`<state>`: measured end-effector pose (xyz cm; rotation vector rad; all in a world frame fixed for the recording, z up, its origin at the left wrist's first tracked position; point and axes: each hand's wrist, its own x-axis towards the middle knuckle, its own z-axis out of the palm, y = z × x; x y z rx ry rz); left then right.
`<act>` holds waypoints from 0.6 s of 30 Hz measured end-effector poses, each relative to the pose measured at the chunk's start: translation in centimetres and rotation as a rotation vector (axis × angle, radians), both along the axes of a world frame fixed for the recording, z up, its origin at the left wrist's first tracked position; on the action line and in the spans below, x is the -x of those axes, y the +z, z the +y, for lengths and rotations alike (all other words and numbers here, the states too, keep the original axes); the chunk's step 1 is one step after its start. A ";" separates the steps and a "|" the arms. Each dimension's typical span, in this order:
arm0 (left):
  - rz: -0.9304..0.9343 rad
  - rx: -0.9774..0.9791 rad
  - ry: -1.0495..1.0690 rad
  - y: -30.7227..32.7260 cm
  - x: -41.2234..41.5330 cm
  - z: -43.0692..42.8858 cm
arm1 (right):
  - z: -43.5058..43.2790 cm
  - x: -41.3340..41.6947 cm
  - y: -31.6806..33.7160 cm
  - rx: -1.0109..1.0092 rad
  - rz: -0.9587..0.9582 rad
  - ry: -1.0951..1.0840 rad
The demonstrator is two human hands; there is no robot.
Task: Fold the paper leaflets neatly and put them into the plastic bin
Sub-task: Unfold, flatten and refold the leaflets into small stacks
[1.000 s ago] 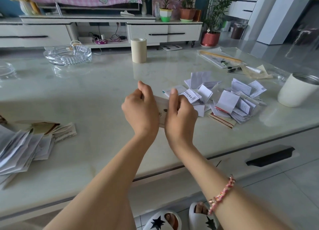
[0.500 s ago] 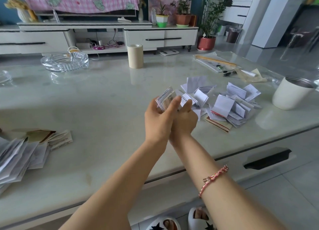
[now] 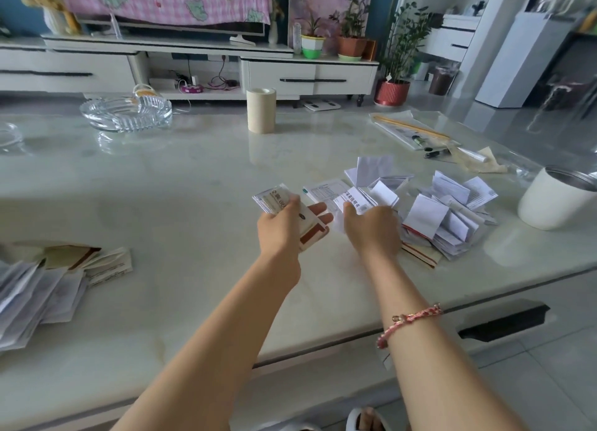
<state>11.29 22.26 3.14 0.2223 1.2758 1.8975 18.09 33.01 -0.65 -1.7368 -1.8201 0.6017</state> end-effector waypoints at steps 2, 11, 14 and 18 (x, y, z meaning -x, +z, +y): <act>0.028 0.022 -0.025 0.0 0.1 0.2 | 0.5 0.2 0.2 0.002 -0.032 -0.002; -0.003 0.032 -0.105 0.0 0.3 -0.3 | 0.1 0.8 1.8 0.047 0.282 0.019; -0.039 0.034 -0.082 0.1 0.6 -0.4 | -1.1 1.0 3.8 0.117 0.554 0.042; -0.129 -0.017 -0.062 0.2 0.9 -0.6 | -3.7 -0.3 5.7 0.480 1.014 0.141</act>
